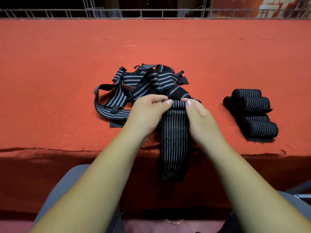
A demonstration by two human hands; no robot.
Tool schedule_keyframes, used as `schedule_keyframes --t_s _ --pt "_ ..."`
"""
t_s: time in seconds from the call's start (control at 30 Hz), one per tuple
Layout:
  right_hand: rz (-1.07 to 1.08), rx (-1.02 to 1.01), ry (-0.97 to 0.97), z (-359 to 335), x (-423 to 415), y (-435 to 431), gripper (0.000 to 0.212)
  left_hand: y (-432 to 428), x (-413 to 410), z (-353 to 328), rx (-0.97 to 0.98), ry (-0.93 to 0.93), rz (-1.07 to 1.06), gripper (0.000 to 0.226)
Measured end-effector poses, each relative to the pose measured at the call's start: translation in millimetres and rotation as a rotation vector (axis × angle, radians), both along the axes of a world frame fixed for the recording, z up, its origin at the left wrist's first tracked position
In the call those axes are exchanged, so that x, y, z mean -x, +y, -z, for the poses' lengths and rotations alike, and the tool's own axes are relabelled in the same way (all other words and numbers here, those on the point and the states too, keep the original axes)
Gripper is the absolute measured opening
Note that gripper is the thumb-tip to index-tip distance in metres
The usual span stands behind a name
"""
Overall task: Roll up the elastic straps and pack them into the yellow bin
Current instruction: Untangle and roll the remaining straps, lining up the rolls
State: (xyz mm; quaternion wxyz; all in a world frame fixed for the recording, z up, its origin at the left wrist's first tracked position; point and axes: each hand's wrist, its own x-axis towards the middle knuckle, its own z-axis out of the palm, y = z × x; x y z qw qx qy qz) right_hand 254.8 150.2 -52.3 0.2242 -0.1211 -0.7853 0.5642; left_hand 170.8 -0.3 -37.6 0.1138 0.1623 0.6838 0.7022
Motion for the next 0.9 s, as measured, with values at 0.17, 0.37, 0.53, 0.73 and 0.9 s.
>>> schedule_keyframes --t_s 0.17,0.37,0.53,0.73,0.9 --pt "-0.002 -0.027 0.016 1 0 1 0.043 1 -2 5 0.043 0.093 -0.062 0.026" --pt "-0.036 0.026 0.018 -2 -5 6 0.035 7 -13 9 0.129 0.195 -0.063 0.036" --pt "-0.066 0.084 0.037 7 -2 12 0.037 8 -16 10 0.1 0.161 -0.043 0.039" --pt "-0.049 0.18 0.009 1 3 15 0.037 8 -13 13 -0.028 0.131 0.025 0.033" --pt "-0.052 -0.005 -0.022 1 -1 21 0.028 5 -16 9 -0.005 0.129 0.048 0.035"
